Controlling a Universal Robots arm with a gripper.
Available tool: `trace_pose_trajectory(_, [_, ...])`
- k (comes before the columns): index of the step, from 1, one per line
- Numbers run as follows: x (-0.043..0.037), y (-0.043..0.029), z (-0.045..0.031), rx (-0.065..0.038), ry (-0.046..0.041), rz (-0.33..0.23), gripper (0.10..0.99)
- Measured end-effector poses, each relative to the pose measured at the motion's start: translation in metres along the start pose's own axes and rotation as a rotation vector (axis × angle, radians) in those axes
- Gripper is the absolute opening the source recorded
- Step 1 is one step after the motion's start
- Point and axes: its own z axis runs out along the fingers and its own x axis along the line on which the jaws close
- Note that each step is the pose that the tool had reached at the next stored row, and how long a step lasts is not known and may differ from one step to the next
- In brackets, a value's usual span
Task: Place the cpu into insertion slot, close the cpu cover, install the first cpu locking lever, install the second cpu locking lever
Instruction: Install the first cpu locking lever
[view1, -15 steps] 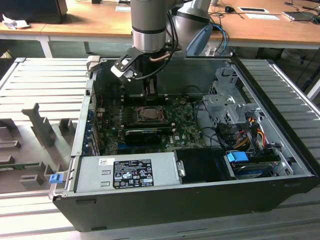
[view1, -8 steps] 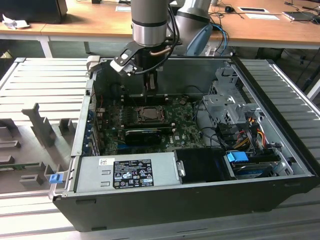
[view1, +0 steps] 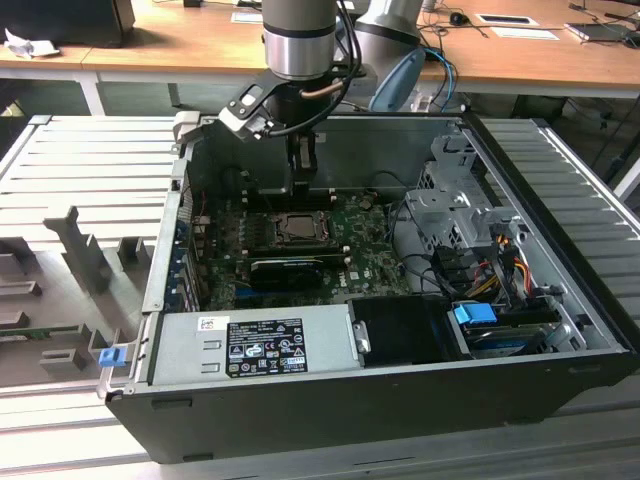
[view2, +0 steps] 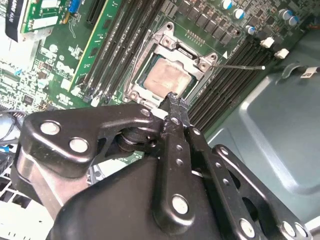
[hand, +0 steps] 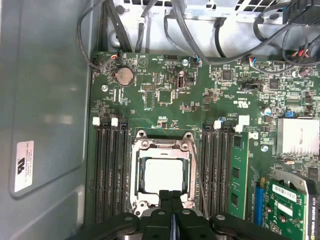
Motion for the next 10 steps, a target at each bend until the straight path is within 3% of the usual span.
trace_pose_trajectory(4, [-0.0001, 0.0002, -0.0041, 0.0, 0.0015, -0.012, 0.106])
trace_pose_trajectory(10, [-0.0001, 0.0002, -0.0042, -0.002, 0.0076, -0.166, 0.106])
